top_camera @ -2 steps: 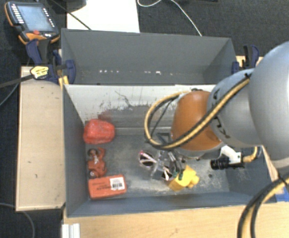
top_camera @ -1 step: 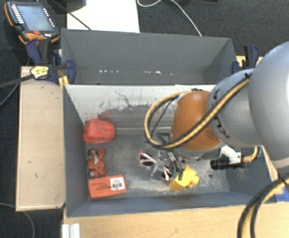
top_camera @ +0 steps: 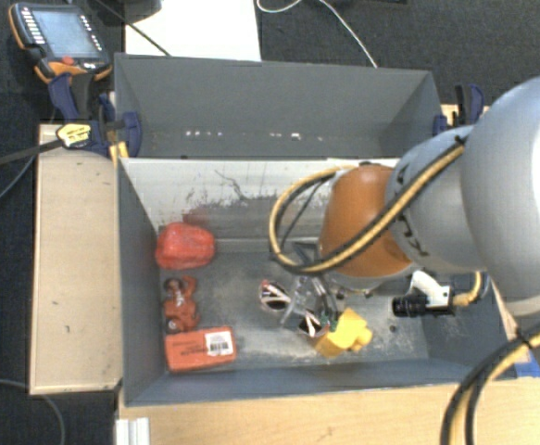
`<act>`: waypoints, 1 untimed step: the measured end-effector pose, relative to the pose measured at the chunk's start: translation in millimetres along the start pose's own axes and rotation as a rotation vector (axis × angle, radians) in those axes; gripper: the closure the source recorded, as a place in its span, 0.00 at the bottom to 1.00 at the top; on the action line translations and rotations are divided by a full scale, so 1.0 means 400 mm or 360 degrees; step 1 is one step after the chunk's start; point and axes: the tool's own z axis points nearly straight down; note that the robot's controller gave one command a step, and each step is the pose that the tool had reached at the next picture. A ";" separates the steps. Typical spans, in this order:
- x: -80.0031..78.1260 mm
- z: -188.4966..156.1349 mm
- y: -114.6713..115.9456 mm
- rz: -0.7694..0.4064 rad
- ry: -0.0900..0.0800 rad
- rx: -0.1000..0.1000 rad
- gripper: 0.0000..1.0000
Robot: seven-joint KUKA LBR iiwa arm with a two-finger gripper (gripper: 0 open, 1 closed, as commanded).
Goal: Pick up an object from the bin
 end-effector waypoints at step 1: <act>0.000 0.000 0.000 0.0000 0.0000 0.0000 1.00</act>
Offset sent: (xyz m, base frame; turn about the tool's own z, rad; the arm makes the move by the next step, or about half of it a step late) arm 0.0154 0.0252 -0.0032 -0.1286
